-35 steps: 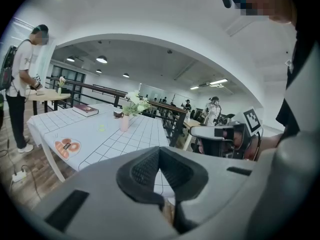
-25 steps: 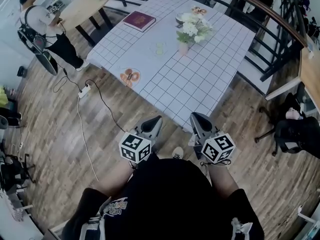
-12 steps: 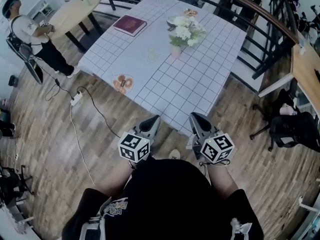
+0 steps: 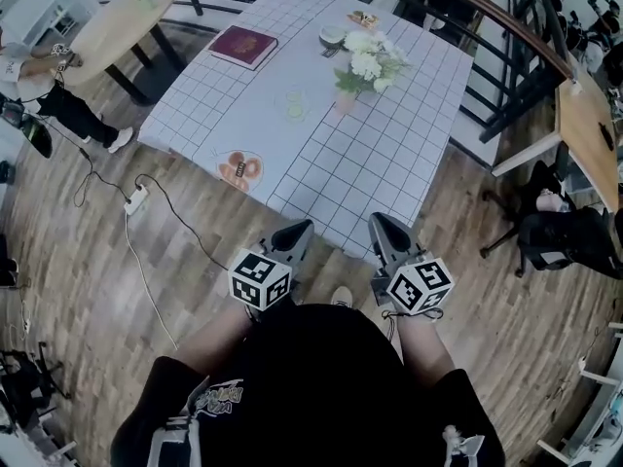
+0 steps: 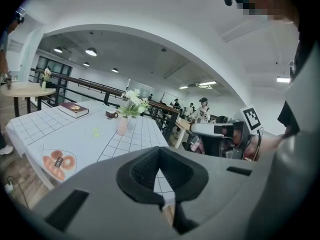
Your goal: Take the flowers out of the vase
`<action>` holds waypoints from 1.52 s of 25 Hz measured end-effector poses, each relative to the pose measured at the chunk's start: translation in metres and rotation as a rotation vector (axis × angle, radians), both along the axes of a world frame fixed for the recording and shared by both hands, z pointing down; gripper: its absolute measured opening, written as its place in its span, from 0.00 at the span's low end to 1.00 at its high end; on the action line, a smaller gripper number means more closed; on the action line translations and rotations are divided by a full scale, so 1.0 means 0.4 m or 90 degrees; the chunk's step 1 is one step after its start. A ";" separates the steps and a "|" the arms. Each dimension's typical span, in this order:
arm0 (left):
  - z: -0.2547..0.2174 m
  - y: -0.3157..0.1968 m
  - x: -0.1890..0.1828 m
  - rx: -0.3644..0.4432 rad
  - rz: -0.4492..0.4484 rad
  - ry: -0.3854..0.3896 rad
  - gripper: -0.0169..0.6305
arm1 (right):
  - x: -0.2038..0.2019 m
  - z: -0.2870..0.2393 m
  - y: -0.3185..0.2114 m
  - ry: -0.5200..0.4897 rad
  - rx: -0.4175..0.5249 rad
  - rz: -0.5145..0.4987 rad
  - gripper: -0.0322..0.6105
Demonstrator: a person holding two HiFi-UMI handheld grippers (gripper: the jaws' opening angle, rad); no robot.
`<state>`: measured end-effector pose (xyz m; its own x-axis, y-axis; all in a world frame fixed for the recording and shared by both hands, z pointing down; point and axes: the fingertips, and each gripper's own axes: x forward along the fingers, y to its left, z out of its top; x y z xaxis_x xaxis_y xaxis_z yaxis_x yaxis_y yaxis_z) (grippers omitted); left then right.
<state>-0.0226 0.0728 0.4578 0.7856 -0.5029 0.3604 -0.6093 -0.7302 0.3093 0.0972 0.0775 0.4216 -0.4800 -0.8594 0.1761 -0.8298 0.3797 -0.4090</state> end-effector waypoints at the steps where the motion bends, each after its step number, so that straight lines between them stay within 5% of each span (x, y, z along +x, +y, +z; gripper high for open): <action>1: 0.000 -0.011 -0.011 0.001 0.004 0.001 0.04 | -0.012 -0.002 -0.010 0.001 0.001 0.005 0.08; 38: -0.032 -0.235 -0.292 0.044 0.121 0.017 0.04 | -0.315 0.013 -0.135 0.007 0.003 0.139 0.08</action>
